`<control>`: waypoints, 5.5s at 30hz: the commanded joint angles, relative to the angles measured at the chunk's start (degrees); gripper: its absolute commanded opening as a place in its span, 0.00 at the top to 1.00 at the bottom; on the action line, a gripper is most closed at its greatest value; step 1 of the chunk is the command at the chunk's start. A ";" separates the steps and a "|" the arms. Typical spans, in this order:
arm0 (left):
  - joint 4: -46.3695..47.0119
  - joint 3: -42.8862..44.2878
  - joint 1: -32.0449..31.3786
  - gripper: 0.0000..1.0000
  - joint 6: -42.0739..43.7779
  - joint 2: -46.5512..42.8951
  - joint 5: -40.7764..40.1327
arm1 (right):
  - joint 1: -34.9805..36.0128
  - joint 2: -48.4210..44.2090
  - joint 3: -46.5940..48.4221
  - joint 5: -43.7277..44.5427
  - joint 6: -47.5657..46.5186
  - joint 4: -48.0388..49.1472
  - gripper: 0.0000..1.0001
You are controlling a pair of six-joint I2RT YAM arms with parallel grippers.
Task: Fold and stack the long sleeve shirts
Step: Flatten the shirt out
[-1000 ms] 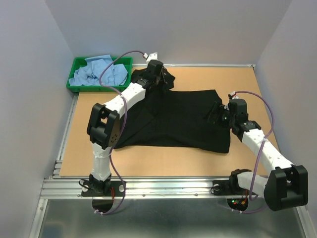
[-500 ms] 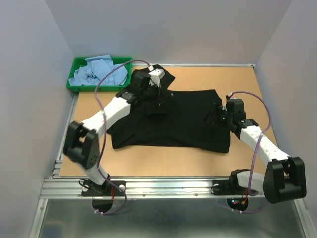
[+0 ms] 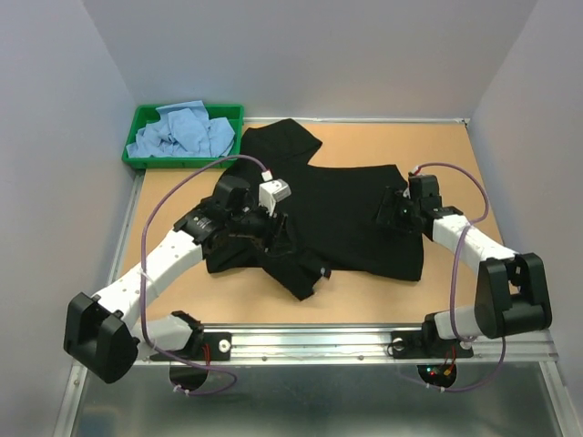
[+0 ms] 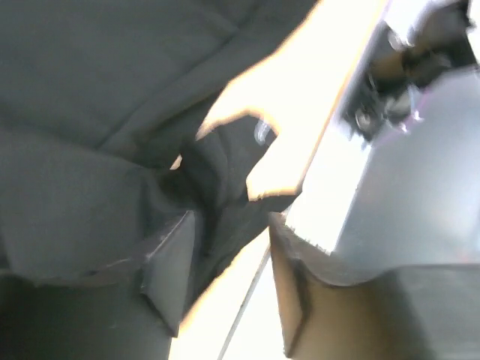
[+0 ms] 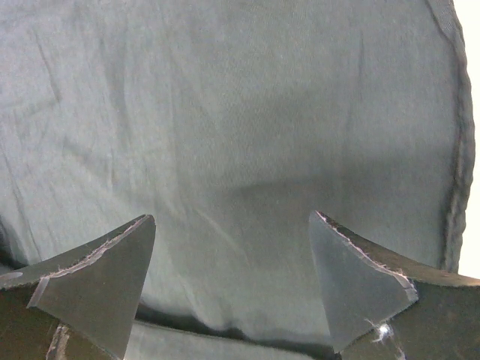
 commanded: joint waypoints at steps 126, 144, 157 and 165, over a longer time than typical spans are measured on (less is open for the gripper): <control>17.62 -12.96 11.20 0.15 -33.26 5.42 -41.69 | 4.50 6.89 17.32 12.01 2.37 -14.64 0.22; 23.43 -16.66 8.65 0.30 -34.85 14.64 -39.14 | -0.95 17.89 15.30 12.01 5.45 -2.16 0.24; 20.09 -15.60 7.86 0.95 -33.36 16.23 -40.99 | -2.89 22.81 13.89 13.24 5.72 1.89 0.25; 10.08 -12.96 9.70 1.00 -27.03 10.87 -44.51 | -5.79 28.43 18.89 14.38 3.70 2.15 0.25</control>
